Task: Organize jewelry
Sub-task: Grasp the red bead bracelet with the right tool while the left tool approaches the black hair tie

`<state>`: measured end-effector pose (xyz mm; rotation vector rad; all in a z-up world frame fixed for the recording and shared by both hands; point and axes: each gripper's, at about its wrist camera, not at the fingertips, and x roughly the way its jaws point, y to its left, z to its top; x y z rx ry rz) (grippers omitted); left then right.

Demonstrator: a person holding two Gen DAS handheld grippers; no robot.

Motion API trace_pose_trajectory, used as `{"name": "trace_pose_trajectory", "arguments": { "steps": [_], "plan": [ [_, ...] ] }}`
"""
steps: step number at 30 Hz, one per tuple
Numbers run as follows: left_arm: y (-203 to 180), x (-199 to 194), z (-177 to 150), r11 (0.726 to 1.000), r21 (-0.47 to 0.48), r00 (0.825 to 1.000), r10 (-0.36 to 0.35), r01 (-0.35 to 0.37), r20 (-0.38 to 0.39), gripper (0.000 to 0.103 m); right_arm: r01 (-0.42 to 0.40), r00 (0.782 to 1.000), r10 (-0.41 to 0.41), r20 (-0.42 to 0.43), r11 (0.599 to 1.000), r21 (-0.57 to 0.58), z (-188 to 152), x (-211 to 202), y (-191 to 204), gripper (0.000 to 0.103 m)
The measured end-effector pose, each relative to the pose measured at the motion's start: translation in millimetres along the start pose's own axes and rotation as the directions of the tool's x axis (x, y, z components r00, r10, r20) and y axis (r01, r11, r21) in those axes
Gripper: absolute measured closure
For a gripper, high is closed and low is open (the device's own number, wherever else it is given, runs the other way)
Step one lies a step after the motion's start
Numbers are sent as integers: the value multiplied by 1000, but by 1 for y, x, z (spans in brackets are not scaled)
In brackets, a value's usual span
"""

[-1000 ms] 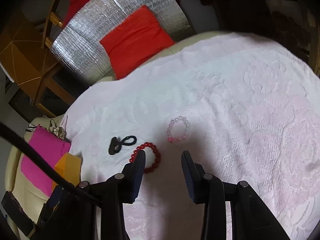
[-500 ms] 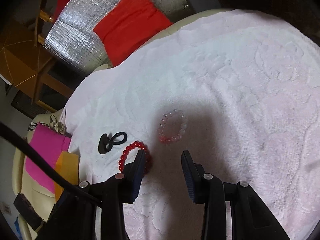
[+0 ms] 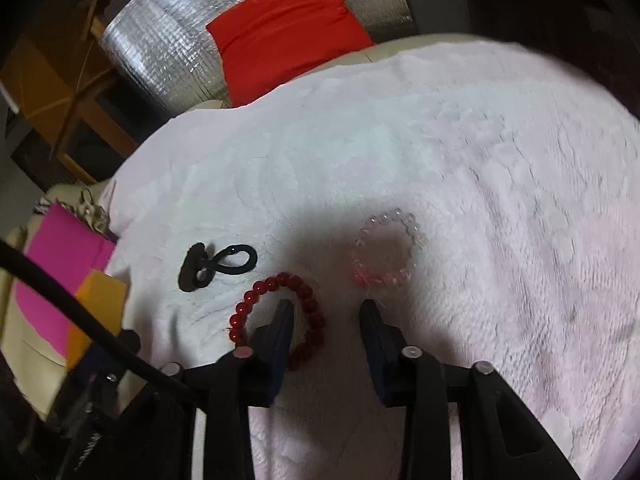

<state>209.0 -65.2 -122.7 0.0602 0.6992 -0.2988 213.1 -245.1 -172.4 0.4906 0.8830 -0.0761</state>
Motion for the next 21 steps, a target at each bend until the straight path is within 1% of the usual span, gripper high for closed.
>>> {"name": "trace_pose_trajectory", "arguments": {
  "steps": [1, 2, 4, 7, 8, 9, 11, 14, 16, 17, 18, 19, 20, 21],
  "plan": [
    [-3, 3, 3, 1000, 14, 1000, -18, 18, 6, 35, 18, 1000, -18, 7, 1000, -26, -1, 1, 3, 86],
    [-6, 6, 5, 999, 24, 1000, -30, 30, 9, 35, 27, 1000, -27, 12, 998, -48, -1, 2, 6, 92],
    [-8, 14, 9, 998, 35, 998, -56, 55, 6, 35, 42, 999, -40, 21, 996, -77, -3, 3, 9, 93],
    [-9, 30, 13, 996, 25, 996, -84, 84, -24, 35, 30, 999, -29, 21, 997, -70, -3, 0, 6, 93],
    [-9, 36, 14, 996, 19, 995, -89, 89, -37, 41, 29, 999, -27, 21, 997, -65, -2, -2, 3, 93],
    [-9, 41, 14, 995, 13, 994, -96, 97, -52, 56, 28, 999, -27, 23, 998, -61, -1, -5, 0, 93],
    [-9, 53, 13, 993, 7, 989, -114, 115, -94, 71, 24, 1000, -23, 19, 998, -51, 1, -9, -8, 93],
    [-15, 61, 11, 993, 16, 987, -116, 118, -108, 72, 13, 1000, -13, -7, 1000, -23, 3, -9, -21, 93],
    [-19, 60, 11, 991, 32, 987, -123, 127, -100, 73, 16, 1000, -16, -10, 1000, -15, 3, -12, -27, 93],
    [-21, 59, 11, 991, 39, 988, -125, 129, -95, 77, 20, 1000, -20, -9, 1000, -14, 3, -13, -29, 93],
    [-21, 59, 12, 991, 45, 988, -125, 129, -92, 83, 21, 1000, -21, -11, 1000, -10, 3, -14, -32, 93],
    [-22, 60, 12, 991, 45, 988, -125, 129, -91, 87, 18, 1000, -18, -14, 1000, -3, 3, -15, -34, 93],
    [-21, 60, 12, 991, 41, 987, -126, 131, -94, 94, 11, 1000, -10, -19, 1000, 10, 3, -16, -36, 93],
    [-21, 62, 12, 991, 35, 987, -126, 130, -97, 97, 5, 1000, -5, -23, 1000, 19, 2, -17, -37, 93]
  ]
}}
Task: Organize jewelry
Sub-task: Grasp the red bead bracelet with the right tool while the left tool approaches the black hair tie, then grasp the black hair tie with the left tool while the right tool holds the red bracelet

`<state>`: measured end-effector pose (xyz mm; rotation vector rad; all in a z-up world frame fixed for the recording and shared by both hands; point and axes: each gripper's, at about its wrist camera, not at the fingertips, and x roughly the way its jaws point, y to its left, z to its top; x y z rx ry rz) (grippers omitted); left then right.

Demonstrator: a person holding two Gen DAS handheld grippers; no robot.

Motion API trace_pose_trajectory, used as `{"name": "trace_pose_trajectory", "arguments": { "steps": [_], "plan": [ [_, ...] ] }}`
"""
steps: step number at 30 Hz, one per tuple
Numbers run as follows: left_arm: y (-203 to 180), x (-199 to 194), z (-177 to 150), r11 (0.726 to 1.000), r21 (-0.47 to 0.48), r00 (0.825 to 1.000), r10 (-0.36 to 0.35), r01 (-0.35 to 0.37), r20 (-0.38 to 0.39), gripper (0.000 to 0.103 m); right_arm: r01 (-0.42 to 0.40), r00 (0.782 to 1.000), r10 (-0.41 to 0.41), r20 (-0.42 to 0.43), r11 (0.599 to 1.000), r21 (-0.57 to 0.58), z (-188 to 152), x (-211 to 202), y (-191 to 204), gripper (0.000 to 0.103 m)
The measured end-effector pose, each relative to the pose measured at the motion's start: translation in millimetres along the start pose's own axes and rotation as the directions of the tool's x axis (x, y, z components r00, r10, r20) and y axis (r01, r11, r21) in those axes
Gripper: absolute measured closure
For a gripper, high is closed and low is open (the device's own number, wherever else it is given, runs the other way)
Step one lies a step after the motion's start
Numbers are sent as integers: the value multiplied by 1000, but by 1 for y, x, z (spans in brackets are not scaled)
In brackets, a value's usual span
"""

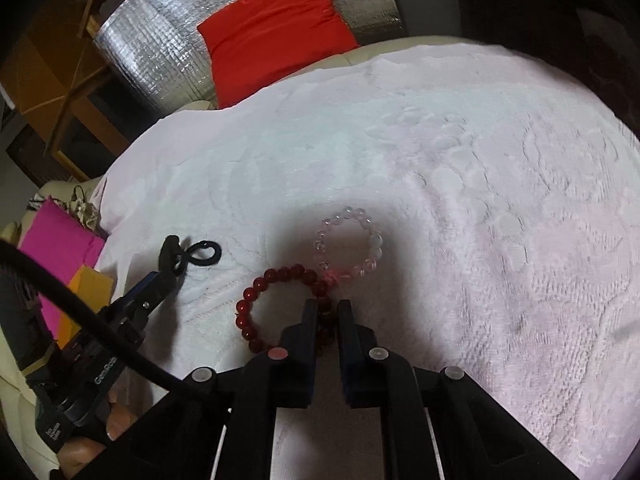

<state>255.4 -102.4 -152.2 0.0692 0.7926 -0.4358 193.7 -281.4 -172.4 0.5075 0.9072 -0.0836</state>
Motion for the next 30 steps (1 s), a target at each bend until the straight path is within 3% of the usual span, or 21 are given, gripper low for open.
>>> {"name": "trace_pose_trajectory", "arguments": {
  "steps": [11, 16, 17, 21, 27, 30],
  "plan": [
    [28, -31, 2, 998, -57, 998, 20, -17, 65, 102, 20, 1000, -20, 23, 1000, -2, -4, -22, -12, 93],
    [36, -38, 0, 994, -105, 995, -18, 28, 96, 101, -8, 1000, 8, 17, 999, 31, -6, -30, -23, 93],
    [36, -37, 2, 992, -119, 994, -33, 46, 101, 97, -7, 1000, 7, 14, 1000, 30, -7, -29, -24, 93],
    [24, -26, 8, 990, -136, 995, -21, 35, 102, 57, 4, 1000, -4, -20, 1000, 20, -14, -21, -23, 93],
    [7, -8, 19, 988, -154, 996, -17, 30, 86, 55, 9, 1000, -9, -16, 1000, -11, -18, -19, -21, 93],
    [2, 7, 23, 988, -152, 999, 5, 1, 42, 58, 6, 1000, -6, -13, 1000, -19, -20, -20, -22, 92]
  ]
}}
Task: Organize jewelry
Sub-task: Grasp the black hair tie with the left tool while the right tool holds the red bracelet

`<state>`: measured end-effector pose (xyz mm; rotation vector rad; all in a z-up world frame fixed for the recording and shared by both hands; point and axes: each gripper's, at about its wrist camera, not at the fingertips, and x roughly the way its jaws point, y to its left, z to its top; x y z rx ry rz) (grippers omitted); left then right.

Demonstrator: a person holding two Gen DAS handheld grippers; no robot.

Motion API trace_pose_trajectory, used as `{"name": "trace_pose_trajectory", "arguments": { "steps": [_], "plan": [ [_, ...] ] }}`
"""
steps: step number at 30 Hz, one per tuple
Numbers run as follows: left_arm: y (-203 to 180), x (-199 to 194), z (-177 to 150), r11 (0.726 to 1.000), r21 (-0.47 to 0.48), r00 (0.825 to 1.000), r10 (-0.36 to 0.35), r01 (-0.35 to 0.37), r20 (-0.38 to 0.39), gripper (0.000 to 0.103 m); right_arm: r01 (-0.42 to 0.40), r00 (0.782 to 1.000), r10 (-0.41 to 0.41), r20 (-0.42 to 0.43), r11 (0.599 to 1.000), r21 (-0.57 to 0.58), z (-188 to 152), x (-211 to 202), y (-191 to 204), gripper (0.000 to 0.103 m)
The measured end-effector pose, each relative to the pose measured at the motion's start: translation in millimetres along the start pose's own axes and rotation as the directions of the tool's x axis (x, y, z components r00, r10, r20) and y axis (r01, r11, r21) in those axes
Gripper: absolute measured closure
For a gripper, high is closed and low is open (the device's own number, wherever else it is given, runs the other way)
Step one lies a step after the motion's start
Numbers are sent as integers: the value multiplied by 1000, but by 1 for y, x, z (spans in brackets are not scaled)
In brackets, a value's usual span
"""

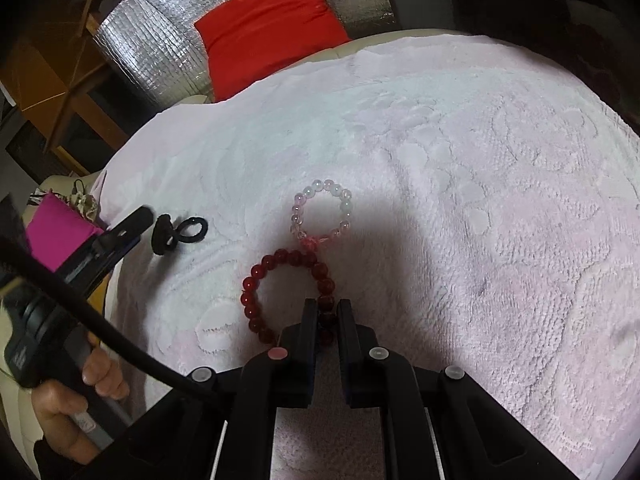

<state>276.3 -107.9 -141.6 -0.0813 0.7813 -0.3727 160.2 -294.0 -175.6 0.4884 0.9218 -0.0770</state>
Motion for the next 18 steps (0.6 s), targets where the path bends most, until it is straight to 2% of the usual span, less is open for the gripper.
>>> {"name": "trace_pose_trajectory", "arguments": {
  "steps": [1, 2, 3, 11, 15, 18],
  "plan": [
    [-1, 3, 0, 1000, 3, 1000, 6, -6, -13, 65, 2, 1000, -2, 0, 1000, -5, -1, -1, 1, 92],
    [-1, 8, -1, 1000, 9, 999, 17, -17, -34, 88, 2, 1000, -2, 1, 1000, -5, -2, -2, 1, 92],
    [-1, 13, -3, 999, 16, 998, 30, -29, -61, 95, 2, 1000, -2, -2, 1000, -6, -3, -2, 1, 92],
    [15, -7, -4, 999, -9, 994, 47, -48, -95, 96, 2, 1000, -2, -20, 1000, 3, 1, -4, 0, 88],
    [28, -28, -15, 998, -59, 993, -12, 5, -116, 96, -8, 1000, 8, -17, 1000, -4, 4, -7, 4, 88],
    [28, -42, -23, 1000, -26, 993, -19, 16, -114, 96, -18, 1000, 17, 5, 1000, 17, 6, -13, 0, 86]
  ]
}}
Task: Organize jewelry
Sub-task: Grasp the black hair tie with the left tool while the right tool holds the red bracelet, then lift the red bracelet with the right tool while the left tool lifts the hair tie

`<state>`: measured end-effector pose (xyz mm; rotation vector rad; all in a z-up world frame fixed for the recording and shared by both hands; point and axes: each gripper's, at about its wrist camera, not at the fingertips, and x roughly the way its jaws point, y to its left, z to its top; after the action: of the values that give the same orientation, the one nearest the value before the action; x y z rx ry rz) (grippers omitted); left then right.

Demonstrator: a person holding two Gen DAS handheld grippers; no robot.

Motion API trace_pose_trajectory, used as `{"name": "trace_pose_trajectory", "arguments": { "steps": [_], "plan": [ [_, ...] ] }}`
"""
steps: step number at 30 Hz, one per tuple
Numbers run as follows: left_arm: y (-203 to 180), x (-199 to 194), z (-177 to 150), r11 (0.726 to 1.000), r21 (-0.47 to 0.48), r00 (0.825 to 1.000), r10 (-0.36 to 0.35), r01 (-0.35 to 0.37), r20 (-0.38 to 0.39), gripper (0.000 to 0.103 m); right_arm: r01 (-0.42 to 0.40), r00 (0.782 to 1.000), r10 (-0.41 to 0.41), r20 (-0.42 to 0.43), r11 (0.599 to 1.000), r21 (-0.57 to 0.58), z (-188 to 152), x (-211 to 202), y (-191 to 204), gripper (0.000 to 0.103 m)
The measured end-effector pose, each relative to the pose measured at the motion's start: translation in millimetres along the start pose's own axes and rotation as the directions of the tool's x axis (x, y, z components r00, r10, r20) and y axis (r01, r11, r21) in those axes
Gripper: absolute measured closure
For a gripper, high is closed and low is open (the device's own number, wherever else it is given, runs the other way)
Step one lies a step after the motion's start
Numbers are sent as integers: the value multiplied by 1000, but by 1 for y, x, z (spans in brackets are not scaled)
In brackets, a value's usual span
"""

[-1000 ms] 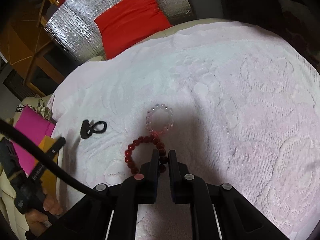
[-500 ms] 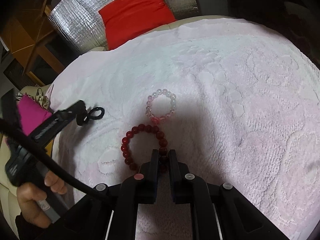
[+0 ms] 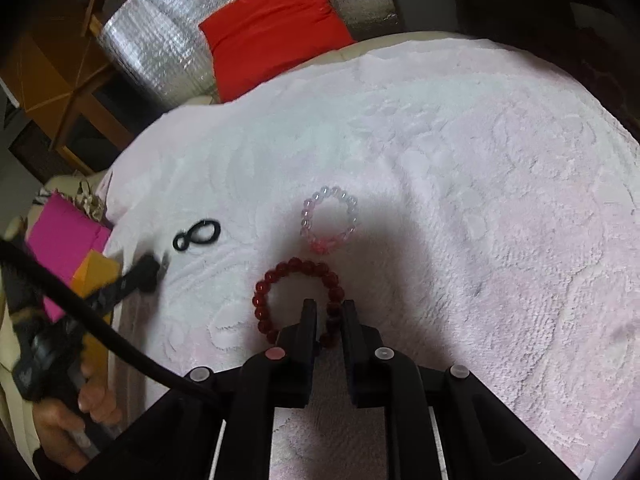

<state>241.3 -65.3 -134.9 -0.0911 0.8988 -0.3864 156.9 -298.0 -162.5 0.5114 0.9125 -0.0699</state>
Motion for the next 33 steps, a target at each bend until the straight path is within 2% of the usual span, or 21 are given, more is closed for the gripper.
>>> {"name": "trace_pose_trajectory", "arguments": {
  "steps": [2, 9, 11, 15, 25, 30, 33],
  "plan": [
    [-2, -8, -7, 1000, 16, 1000, -26, 26, 3, 96, -10, 1000, 10, 14, 1000, 12, 0, -3, -2, 82],
    [-15, -33, -21, 995, 72, 997, -75, 73, 27, 96, 34, 999, -34, 2, 999, -16, -3, 15, 4, 82],
    [-14, -37, -21, 994, 84, 996, -77, 73, 35, 96, 60, 998, -59, 21, 997, -56, -5, 16, 11, 91],
    [-13, -40, -20, 994, 99, 998, -49, 44, 50, 96, 91, 995, -85, 55, 989, -115, -8, 15, 26, 93],
    [2, -55, -20, 995, 95, 996, 2, -11, 92, 96, -33, 984, 62, 169, 985, -170, -10, -27, 65, 93],
    [6, -60, -23, 994, 100, 993, 38, -49, 108, 96, -50, 976, 90, 196, 978, -203, -18, -39, 78, 93],
    [5, -68, -24, 991, 98, 988, 83, -96, 131, 96, -59, 974, 102, 200, 976, -211, -20, -43, 83, 93]
  ]
}}
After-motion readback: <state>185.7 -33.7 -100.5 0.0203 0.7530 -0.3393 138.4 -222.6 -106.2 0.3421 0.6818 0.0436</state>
